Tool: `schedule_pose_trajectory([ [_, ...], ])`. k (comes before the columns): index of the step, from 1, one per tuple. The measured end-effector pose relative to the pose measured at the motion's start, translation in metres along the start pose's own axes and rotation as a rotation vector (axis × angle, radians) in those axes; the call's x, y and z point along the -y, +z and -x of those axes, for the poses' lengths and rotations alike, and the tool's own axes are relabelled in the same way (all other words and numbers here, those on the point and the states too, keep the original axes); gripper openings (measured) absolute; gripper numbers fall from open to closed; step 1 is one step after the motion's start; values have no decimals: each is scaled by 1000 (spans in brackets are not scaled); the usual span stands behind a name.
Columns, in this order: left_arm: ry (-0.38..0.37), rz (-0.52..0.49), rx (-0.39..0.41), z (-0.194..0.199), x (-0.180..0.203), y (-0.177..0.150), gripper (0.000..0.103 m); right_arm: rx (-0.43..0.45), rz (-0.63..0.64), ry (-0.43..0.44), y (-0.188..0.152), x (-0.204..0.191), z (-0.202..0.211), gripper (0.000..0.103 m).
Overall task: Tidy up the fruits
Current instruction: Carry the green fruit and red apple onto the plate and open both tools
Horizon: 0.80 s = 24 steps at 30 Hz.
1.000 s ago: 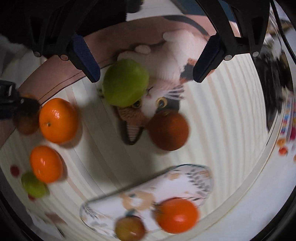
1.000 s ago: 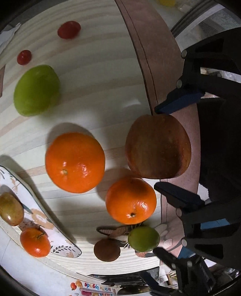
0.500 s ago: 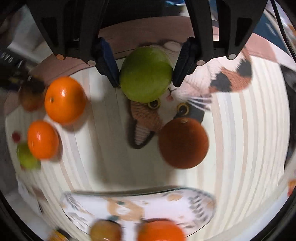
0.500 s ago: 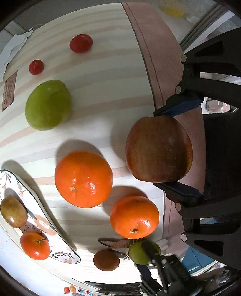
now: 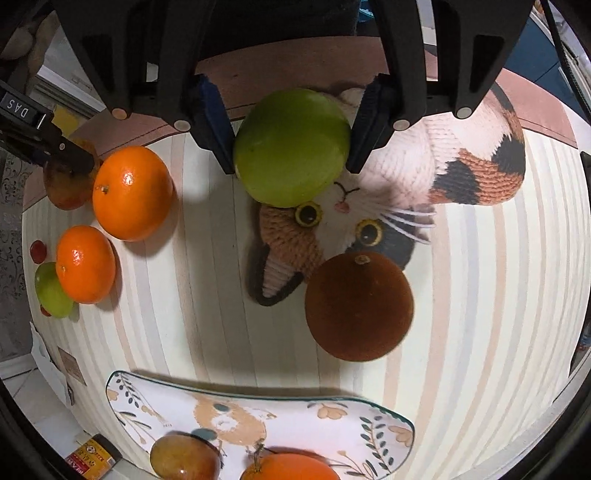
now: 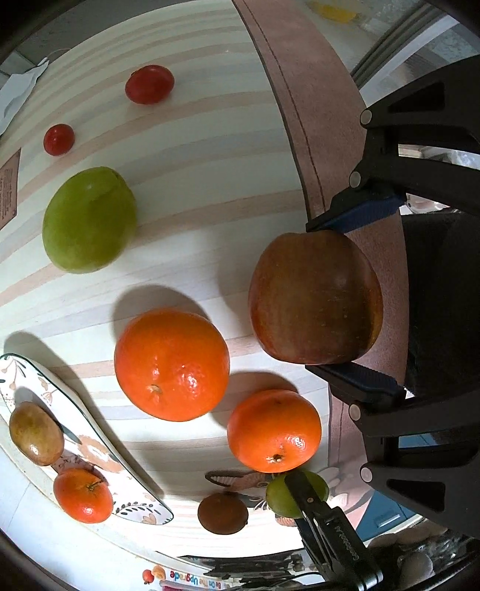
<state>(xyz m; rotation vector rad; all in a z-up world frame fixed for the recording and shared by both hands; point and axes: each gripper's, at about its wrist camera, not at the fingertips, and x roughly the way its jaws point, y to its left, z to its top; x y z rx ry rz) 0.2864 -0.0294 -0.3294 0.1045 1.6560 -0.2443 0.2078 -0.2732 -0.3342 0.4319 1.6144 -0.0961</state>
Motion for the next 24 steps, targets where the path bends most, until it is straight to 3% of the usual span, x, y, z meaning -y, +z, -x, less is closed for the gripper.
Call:
schedule_pose_trajectory([
  [9, -90, 10, 135, 80, 6, 9, 57, 104, 35, 35, 6, -6, 59, 67],
  [14, -146, 33, 224, 128, 1, 38, 57, 190, 82, 79, 37, -30, 103, 67],
  [19, -96, 76, 250, 134, -15, 79, 57, 234, 124, 83, 90, -63, 109, 67],
  [24, -55, 127, 187, 105, -36, 121, 57, 210, 148, 29, 142, -102, 71, 67],
])
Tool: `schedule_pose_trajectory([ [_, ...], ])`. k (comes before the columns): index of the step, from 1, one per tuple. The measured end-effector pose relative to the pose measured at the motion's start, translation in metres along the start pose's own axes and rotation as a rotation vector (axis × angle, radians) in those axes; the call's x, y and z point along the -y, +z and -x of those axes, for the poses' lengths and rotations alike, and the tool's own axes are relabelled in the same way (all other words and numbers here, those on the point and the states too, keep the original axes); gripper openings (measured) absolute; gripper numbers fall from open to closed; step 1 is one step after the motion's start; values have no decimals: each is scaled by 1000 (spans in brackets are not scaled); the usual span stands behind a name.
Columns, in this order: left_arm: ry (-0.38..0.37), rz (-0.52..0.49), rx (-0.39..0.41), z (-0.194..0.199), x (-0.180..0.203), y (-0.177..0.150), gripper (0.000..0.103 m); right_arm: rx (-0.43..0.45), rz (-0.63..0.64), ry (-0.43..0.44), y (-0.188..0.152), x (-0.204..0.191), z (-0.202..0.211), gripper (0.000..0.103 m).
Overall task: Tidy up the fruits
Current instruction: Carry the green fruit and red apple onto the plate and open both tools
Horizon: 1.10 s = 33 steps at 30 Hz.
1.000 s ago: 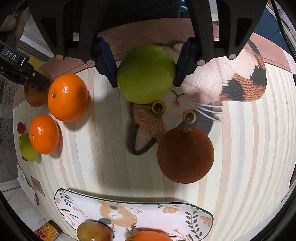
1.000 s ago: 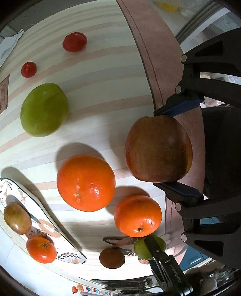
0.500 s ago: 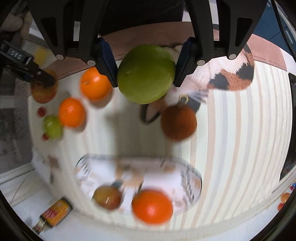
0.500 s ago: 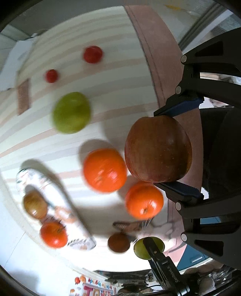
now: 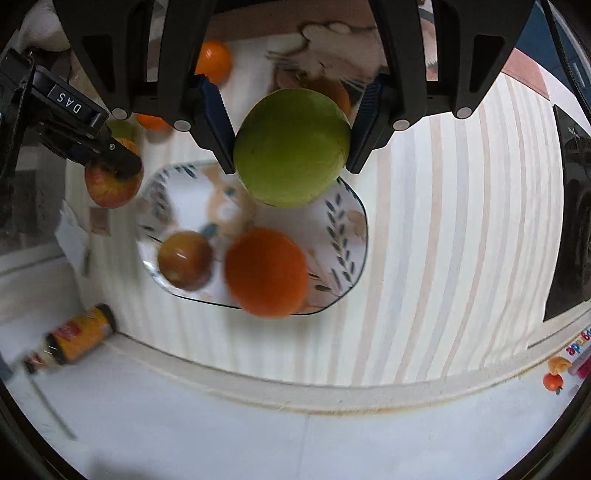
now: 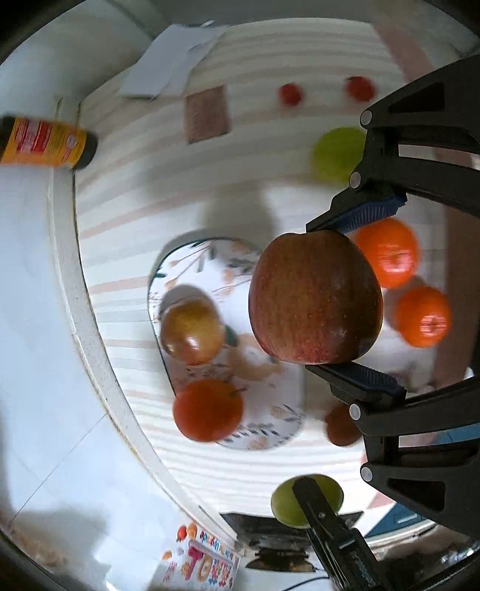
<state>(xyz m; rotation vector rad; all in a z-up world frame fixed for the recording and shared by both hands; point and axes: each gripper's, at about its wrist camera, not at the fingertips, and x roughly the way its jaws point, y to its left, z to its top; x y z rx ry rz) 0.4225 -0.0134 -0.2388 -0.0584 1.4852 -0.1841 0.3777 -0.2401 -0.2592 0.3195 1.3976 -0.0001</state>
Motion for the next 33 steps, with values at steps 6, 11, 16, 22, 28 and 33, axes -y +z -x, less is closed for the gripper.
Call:
schedule_pose_trajectory([
  [6, 38, 44, -75, -36, -15, 27, 57, -59, 52, -68, 26, -13, -45, 67],
  [11, 39, 60, -125, -56, -19, 30, 57, -94, 61, -86, 34, -14, -64, 67],
  [16, 49, 75, -167, -70, -22, 30, 57, -99, 49, -83, 39, -13, -73, 68],
  [22, 67, 102, -146, -68, -26, 32, 61, -120, 11, -37, 53, -8, -79, 71],
  [28, 64, 88, -82, -45, -26, 35, 92, -90, -3, -24, 56, -4, -61, 98],
  [33, 71, 72, -37, -25, -24, 31, 92, -53, 19, -61, 50, -7, -41, 98],
])
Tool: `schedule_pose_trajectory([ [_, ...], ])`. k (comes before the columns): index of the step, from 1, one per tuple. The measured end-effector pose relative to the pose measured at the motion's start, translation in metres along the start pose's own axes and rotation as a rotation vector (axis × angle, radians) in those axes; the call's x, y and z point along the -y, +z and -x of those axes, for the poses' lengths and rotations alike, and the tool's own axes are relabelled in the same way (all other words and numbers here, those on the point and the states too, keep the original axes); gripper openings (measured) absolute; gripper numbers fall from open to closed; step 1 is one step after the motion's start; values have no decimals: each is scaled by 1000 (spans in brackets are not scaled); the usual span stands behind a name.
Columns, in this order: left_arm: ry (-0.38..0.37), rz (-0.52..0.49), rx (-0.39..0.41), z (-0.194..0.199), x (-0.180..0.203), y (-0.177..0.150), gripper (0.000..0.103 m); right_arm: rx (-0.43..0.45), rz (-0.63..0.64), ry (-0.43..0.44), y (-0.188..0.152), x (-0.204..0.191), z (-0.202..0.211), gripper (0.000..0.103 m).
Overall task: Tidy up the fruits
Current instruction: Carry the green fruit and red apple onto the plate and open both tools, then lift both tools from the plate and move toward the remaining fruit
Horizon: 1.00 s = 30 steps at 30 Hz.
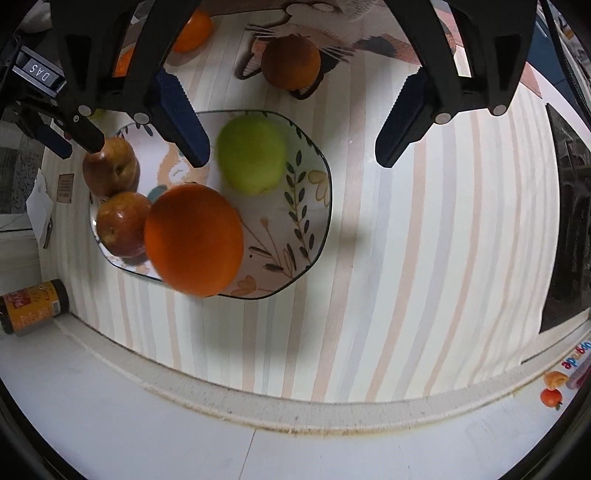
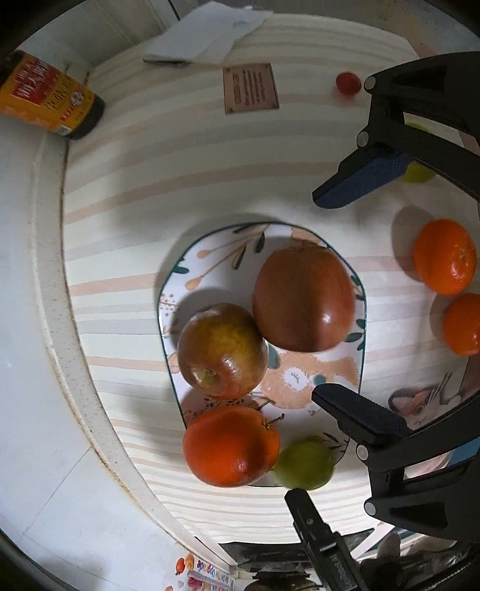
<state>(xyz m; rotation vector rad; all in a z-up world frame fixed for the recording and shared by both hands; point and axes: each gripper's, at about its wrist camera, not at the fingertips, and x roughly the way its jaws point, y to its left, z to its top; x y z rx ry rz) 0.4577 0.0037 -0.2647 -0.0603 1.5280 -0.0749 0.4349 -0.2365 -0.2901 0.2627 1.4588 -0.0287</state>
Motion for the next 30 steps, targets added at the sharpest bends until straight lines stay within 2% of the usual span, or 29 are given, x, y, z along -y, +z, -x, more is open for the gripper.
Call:
schedule_pose_trajectory([
  [5, 37, -14, 58, 20, 5, -16, 92, 44, 33, -27, -20, -8, 26, 98],
  [10, 58, -23, 123, 42, 8, -48, 92, 98, 63, -45, -42, -14, 52, 98],
  [16, 75, -50, 241, 81, 16, -86, 92, 170, 87, -44, -71, -20, 89, 98],
  [26, 56, -86, 388, 144, 25, -133, 92, 287, 113, -23, -119, -31, 152, 98],
  [30, 44, -94, 418, 162, 26, -147, 92, 328, 123, -21, -138, -34, 177, 98],
])
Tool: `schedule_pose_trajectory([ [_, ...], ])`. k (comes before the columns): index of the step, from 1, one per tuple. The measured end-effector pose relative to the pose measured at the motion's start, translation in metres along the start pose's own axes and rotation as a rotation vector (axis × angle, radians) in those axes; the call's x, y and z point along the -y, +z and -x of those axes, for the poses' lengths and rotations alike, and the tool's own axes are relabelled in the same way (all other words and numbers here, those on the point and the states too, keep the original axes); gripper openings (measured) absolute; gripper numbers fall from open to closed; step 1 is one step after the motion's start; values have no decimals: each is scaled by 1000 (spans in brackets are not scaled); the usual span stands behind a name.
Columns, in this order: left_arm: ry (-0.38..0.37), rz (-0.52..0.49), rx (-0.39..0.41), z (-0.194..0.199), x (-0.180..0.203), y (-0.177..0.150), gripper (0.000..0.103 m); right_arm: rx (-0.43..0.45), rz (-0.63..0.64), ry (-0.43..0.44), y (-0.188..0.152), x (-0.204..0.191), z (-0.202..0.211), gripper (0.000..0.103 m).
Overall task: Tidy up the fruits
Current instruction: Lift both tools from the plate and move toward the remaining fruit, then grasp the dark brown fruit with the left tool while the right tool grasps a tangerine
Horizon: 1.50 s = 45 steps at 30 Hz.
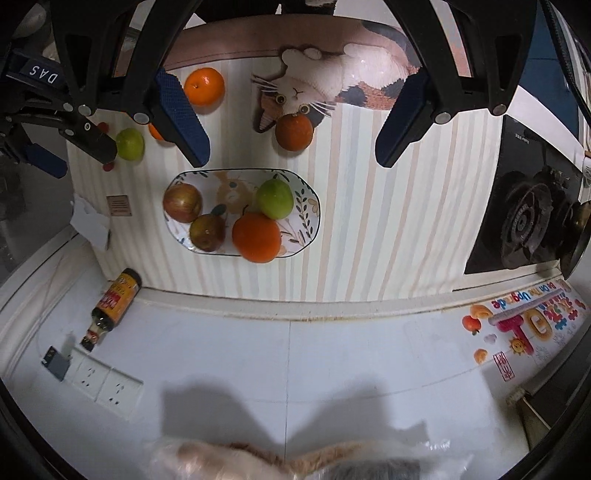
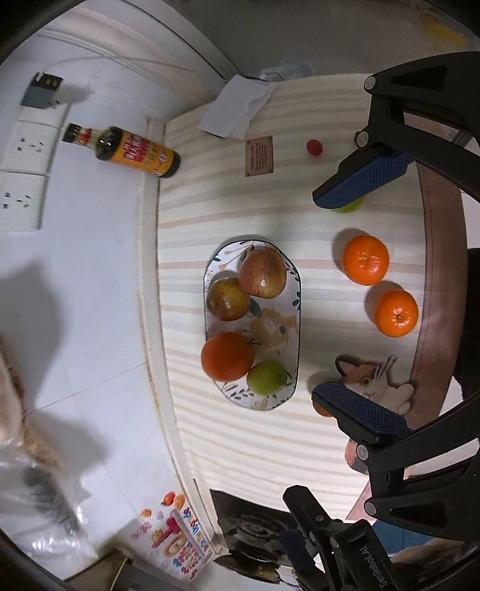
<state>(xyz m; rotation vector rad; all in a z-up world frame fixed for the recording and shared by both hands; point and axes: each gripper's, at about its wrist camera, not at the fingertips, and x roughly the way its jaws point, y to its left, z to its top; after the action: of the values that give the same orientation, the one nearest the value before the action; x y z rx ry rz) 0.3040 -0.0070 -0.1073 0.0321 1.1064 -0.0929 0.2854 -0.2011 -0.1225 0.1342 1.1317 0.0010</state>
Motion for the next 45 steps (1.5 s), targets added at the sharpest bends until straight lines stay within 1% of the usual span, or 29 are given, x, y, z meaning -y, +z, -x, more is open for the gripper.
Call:
schedule_pose_trajectory([
  [6, -10, -10, 43, 27, 2, -9, 92, 50, 10, -7, -13, -7, 38, 98],
  [13, -34, -10, 64, 48, 4, -20, 92, 97, -3, -9, -26, -9, 72, 98],
  [19, -35, -9, 56, 51, 7, -27, 92, 112, -18, -4, -31, -6, 83, 98],
  [24, -28, 9, 36, 43, 6, -30, 92, 102, -31, 9, -33, -1, 78, 98],
  [25, -29, 16, 32, 40, 5, -31, 92, 94, -40, 18, -33, 1, 75, 98],
  [26, -28, 23, 26, 35, 3, -31, 94, 87, -48, 24, -33, 3, 71, 98],
  [27, -23, 25, 17, 31, 2, -31, 103, 76, -57, 30, -33, 6, 66, 98],
  [30, 5, 38, -22, 8, -3, -32, 103, 17, -94, 51, -33, 17, 41, 98],
  [37, 64, 72, -170, -60, -15, -38, 103, -152, -202, 65, -46, 52, -45, 98],
  [41, 70, 85, -259, -99, -17, -40, 103, -240, -264, 65, -57, 71, -92, 98],
  [45, 71, 77, -312, -125, -13, -39, 103, -310, -305, 77, -67, 80, -128, 98],
])
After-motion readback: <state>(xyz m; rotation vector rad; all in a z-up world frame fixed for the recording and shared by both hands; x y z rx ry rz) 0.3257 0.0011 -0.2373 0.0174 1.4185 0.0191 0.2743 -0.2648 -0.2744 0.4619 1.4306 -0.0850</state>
